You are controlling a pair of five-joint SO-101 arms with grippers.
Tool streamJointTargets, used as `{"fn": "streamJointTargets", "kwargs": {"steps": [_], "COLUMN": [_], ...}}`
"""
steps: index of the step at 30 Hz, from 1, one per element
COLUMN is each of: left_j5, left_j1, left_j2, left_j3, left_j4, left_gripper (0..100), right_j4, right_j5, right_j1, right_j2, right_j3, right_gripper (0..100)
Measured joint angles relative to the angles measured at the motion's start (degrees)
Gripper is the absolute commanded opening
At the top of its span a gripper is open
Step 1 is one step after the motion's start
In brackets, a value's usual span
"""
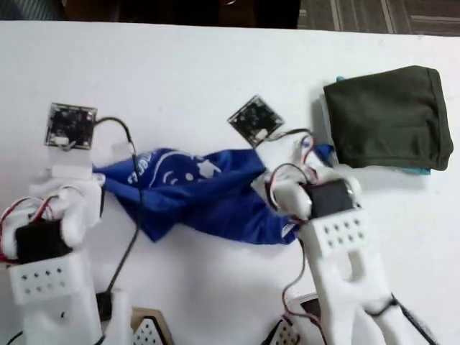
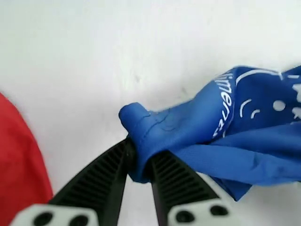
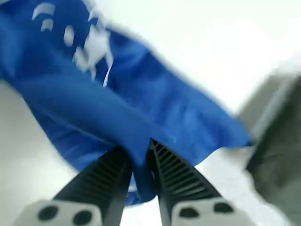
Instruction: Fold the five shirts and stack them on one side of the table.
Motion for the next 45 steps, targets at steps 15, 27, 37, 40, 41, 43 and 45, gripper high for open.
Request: {"fn": "streamJointTargets", "kwargs": {"steps": [15, 27, 37, 40, 41, 43, 45], "left_j5": [3.25, 7.30, 9.41, 9.41, 9.41, 9.41, 9.49], "left_j1": [0.00, 0.00, 0.00, 0.00, 0.00, 0.00, 0.00], "left_j2": [-0.53, -0.79, -0.97, -1.14, -1.14, -1.14, -1.41], "left_j3": [-37.45, -55.38, -57.85, -58.20, -58.37, -58.37, -58.37], "left_j4": [19.69, 21.54, 25.05, 25.05, 25.05, 25.05, 25.32], "left_gripper": [3, 3, 3, 3, 3, 3, 3], "right_j4": [11.25, 11.96, 12.04, 12.13, 12.13, 12.13, 12.31], "right_j5": [5.27, 7.82, 7.82, 7.82, 7.82, 7.82, 7.82], "right_j1": [9.23, 15.21, 15.21, 15.56, 16.18, 18.20, 19.34], "right_j2": [-12.75, -19.96, -20.13, -20.22, -20.31, -20.40, -20.40], "right_j3": [-30.95, -43.52, -58.37, -61.10, -61.63, -62.95, -64.62], "right_gripper": [1.8, 1.8, 1.8, 1.8, 1.8, 1.8, 1.8]}}
